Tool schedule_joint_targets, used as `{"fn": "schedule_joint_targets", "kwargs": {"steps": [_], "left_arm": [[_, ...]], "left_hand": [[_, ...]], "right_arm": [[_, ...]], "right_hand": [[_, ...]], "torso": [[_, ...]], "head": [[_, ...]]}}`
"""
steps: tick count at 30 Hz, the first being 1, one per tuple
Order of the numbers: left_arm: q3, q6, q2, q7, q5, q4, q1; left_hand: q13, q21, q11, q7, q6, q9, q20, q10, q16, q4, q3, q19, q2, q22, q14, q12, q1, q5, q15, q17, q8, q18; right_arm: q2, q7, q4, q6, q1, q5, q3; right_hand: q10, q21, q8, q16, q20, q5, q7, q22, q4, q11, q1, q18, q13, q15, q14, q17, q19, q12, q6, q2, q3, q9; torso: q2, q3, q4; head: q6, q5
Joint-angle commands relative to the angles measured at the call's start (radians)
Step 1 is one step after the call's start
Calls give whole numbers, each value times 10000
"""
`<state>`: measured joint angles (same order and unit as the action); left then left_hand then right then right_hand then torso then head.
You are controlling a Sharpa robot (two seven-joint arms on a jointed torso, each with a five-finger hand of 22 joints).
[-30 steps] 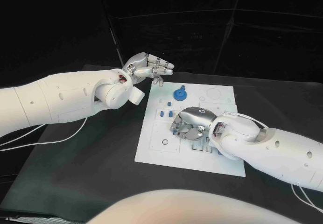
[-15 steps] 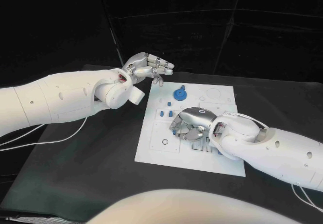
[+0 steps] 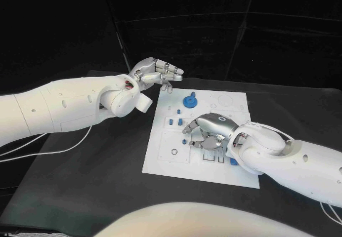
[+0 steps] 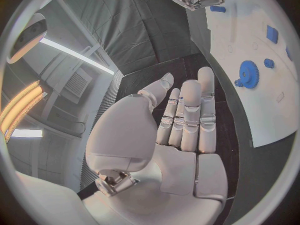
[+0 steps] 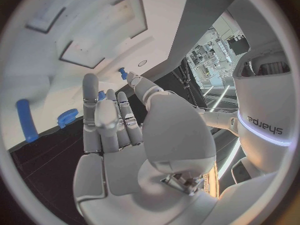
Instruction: Assemble the parts on the task board
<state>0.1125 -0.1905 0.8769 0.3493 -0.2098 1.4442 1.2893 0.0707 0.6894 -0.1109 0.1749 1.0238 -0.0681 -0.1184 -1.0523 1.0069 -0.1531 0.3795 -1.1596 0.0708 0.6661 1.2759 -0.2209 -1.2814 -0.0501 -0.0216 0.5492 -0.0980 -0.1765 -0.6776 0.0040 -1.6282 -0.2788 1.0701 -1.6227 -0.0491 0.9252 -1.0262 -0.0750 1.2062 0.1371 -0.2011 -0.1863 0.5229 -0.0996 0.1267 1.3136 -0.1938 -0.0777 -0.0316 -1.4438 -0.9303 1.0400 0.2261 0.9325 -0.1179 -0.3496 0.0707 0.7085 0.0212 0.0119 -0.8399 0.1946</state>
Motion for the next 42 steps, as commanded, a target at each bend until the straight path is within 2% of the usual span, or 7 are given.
{"fn": "schedule_joint_targets", "kwargs": {"steps": [1,5,10,13,16,31,42], "left_arm": [[-5,134,17,108,31,2,13],[-4,137,24,105,31,-11,13],[-3,155,13,106,31,-32,12],[-3,164,-2,109,31,-51,12],[-2,172,-16,113,31,-61,11],[-1,205,-42,115,31,-75,9],[-1,214,-38,119,31,-74,9]], "left_hand": [[-17,-39,-12,44,-15,5,-17,85,-61,49,5,49,-91,-9,-90,-45,2,18,2,-8,13,-57],[-17,-39,-12,44,-15,5,-17,85,-61,49,5,49,-91,-9,-90,-45,2,18,2,-8,13,-57],[-18,-46,-15,46,-19,5,-19,101,-61,52,3,49,-93,-14,-93,-45,5,18,-1,-10,14,-57],[-18,-46,-15,46,-19,5,-19,101,-61,52,3,49,-93,-14,-93,-45,5,18,-1,-10,14,-57],[-18,-46,-15,46,-19,5,-19,101,-61,52,3,49,-93,-14,-93,-45,5,18,-1,-10,14,-57],[-18,-46,-15,46,-19,5,-19,101,-61,52,3,49,-93,-14,-93,-45,5,18,-1,-10,14,-57],[-18,-46,-15,46,-19,5,-19,101,-61,52,3,49,-93,-14,-93,-45,5,18,-1,-10,14,-57]], "right_arm": [[-336,106,-264,-778,41,208,12],[-914,-141,-583,-706,230,398,37],[-1517,-869,-777,-50,689,401,80],[-1750,-1331,-743,412,912,266,91],[-1863,-1518,-639,641,1020,201,95],[-1719,-1740,-184,1465,1118,44,92],[-1451,-1663,-31,1727,1115,135,89]], "right_hand": [[53,-45,-47,75,-45,-66,2,7,10,-29,59,81,-12,13,-117,-61,74,113,90,52,57,10],[76,-59,-49,168,-52,-84,12,8,16,-41,51,80,-14,21,-165,-194,99,201,124,50,99,7],[-222,-23,78,95,-74,6,95,-29,98,-94,-73,80,30,50,-132,-34,96,358,-71,-59,468,-38],[-705,90,96,-81,-80,182,360,-106,185,-99,-15,82,39,46,-21,277,38,575,-720,-113,1013,-46],[-834,126,88,-121,-73,191,313,-137,201,-95,122,87,24,49,1,370,40,756,-803,-64,1223,-36],[-842,180,-130,-100,-111,95,145,-215,250,-136,477,82,-4,95,-62,446,128,1496,-256,242,1679,33],[356,-23,-262,202,-189,99,185,-48,368,-251,498,101,155,188,-237,34,367,1718,501,588,1496,18]], "torso": [[-31,-17,17],[-21,3,25],[-22,-3,21],[-27,-6,25],[-1,0,14],[12,1,12],[11,-5,-6]], "head": [[52,-44],[148,-152],[281,-385],[343,-469],[426,-538],[419,-628],[391,-638]]}}
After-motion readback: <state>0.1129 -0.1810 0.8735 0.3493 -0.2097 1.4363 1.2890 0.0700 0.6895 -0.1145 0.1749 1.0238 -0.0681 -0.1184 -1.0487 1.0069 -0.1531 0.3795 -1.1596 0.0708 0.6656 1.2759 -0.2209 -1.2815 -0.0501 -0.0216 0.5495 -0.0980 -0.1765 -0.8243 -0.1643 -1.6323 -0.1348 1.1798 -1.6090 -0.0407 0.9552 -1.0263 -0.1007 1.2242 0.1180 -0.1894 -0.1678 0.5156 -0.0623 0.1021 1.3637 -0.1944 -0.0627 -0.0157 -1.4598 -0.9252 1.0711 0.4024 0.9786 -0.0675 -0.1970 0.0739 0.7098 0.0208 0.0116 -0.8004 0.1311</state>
